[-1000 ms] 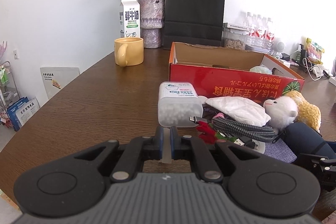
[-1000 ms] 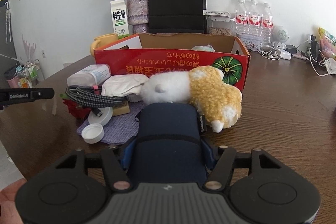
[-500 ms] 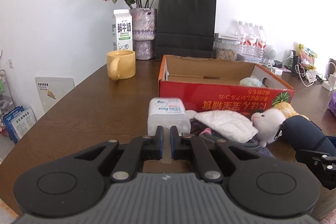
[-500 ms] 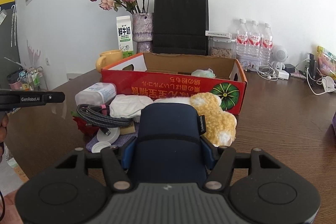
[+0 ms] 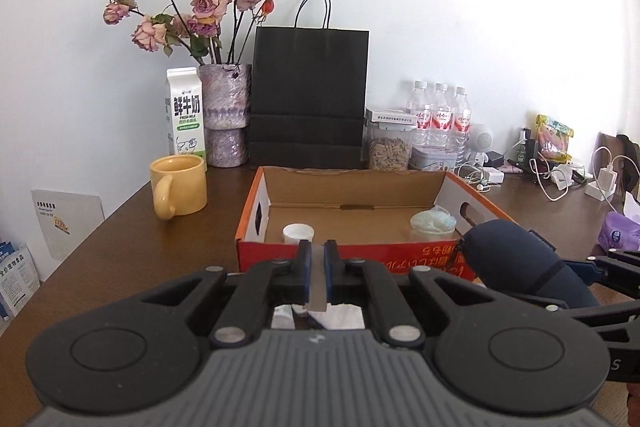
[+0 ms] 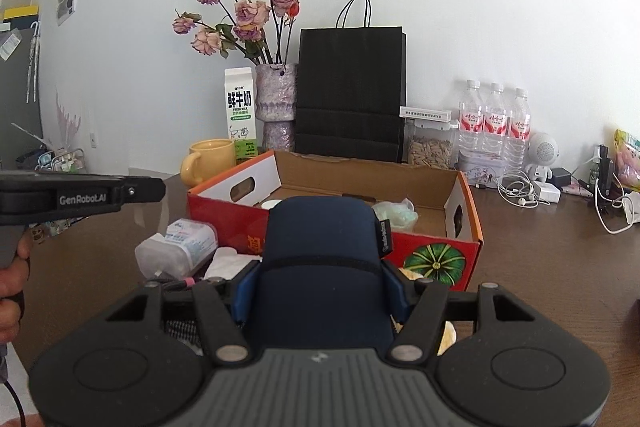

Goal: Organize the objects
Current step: 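Carry the pouch and strip into the cardboard box and open both tools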

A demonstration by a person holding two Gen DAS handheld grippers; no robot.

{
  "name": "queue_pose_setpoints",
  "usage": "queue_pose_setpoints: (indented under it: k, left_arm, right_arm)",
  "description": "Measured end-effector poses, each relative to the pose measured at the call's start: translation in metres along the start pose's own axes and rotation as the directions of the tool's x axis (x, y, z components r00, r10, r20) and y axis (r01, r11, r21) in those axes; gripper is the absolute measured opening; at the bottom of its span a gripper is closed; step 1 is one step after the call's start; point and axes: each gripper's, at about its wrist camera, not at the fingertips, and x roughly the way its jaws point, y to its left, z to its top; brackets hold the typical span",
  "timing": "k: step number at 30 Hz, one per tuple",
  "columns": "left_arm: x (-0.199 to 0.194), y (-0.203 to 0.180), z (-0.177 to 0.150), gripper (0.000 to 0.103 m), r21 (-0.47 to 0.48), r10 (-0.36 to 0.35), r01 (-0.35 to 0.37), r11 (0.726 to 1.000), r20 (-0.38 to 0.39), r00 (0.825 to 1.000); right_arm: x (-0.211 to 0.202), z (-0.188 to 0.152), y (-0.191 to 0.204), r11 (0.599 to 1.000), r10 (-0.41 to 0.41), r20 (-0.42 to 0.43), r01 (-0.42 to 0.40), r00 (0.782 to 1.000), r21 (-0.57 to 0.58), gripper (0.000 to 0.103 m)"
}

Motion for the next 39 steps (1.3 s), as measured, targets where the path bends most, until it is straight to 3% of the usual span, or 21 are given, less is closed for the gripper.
queue_pose_setpoints:
  k: [10,20,29,39]
  left_arm:
    - [0.037,-0.009,0.029,0.007,-0.016,-0.031,0.032,0.999,0.031,0.999]
    - [0.088,-0.006,0.057,0.007,-0.034,-0.016,0.018,0.999,0.036,0.999]
    - [0.139,-0.002,0.073,0.007,-0.043,-0.023,0.022,0.999,-0.018,1.0]
    - [0.176,0.002,0.066,0.007,-0.069,-0.05,0.042,0.997,-0.111,0.993]
  right_arm:
    - [0.041,0.031,-0.009,1.0,-0.001,0.022,0.0,1.0,0.008,0.061]
    - [0.094,0.062,-0.02,1.0,-0.008,0.024,0.007,1.0,0.012,0.061]
    - [0.141,0.085,-0.03,1.0,-0.011,-0.008,0.012,1.0,0.014,0.061]
    - [0.18,0.081,-0.043,0.998,-0.023,-0.086,0.028,0.996,0.058,0.061]
